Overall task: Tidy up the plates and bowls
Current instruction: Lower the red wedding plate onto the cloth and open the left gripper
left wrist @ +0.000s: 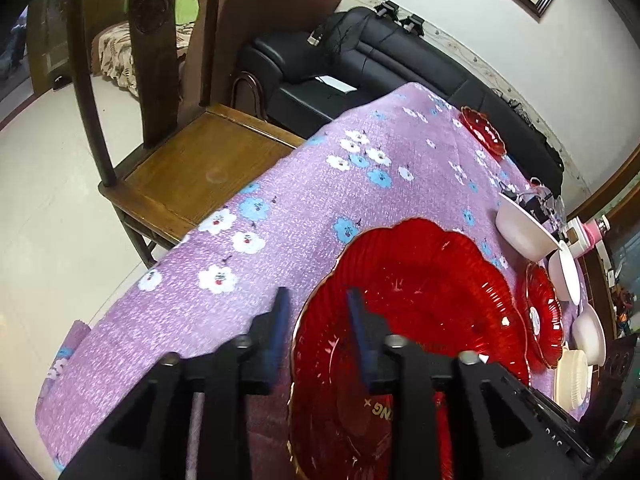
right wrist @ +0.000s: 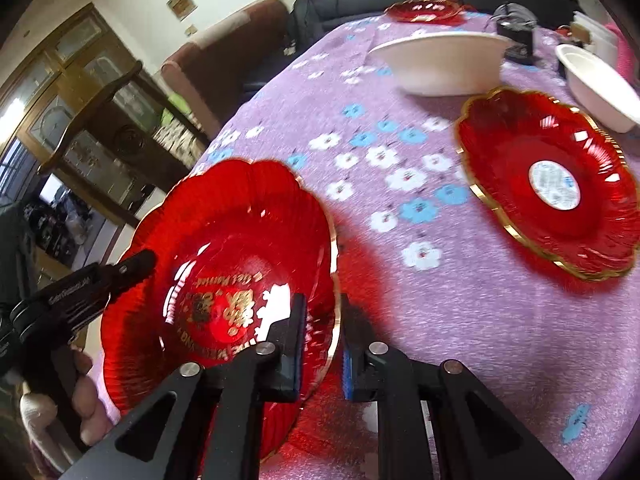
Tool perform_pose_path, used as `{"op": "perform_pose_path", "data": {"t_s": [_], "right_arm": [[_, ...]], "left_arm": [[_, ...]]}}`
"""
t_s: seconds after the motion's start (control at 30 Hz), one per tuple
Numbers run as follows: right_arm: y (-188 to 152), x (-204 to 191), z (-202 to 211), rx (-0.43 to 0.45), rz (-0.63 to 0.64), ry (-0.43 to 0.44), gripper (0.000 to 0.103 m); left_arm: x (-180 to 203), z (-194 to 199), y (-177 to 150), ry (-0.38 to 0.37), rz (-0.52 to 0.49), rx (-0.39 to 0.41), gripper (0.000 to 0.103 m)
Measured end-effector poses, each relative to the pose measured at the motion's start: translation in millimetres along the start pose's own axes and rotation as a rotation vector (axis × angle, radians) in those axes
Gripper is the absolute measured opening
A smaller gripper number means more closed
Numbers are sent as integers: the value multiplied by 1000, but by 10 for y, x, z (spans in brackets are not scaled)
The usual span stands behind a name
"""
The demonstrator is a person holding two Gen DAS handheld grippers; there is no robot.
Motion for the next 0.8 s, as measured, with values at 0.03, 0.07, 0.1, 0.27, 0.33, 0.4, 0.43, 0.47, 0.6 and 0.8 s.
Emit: {"op": "perform_pose_path", "data": {"t_s": [0.03,0.07,0.1,0.27,0.33,0.4,0.43,0.47,0.6,0.8], "right_arm": [[12,28,34,12,1,-6,31],[31,47,67,27,0,-12,40],[51,69,107,43,-4,-16,43],[130,137,333,104,2,-37,46],[144,165,448,127,10,-47,46],[155,186,576,150,18,-53,46],[164,192,622,160,21,-54,46],[170,200,691,173,25,-58,46],[175,223,950,217,37,-70,46],[240,211,1460,304,70,-82,47]], "left_arm": [[-9,55,22,-2,11,14,48],[-18,97,38,-1,18,26,52],[-26,143,55,2,21,37,53],[-72,399,99,27,38,82,63],[-75,539,128,58,33,115,71],[-69,692,173,80,40,160,80],[-27,804,212,65,42,194,80],[25,893,232,50,35,215,80],[373,1263,251,-50,-23,280,80],[844,1643,137,-144,-141,268,80]]}}
Point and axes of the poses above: each gripper's, at about its wrist camera, not at the fingertips, and z roughly against the way its jaws point, x to its right, y to its top, the point moved 10 cm from there along -z, roughly the way its jaws point, and after that the axes turned 13 degrees about x, right-handed, at the moved point
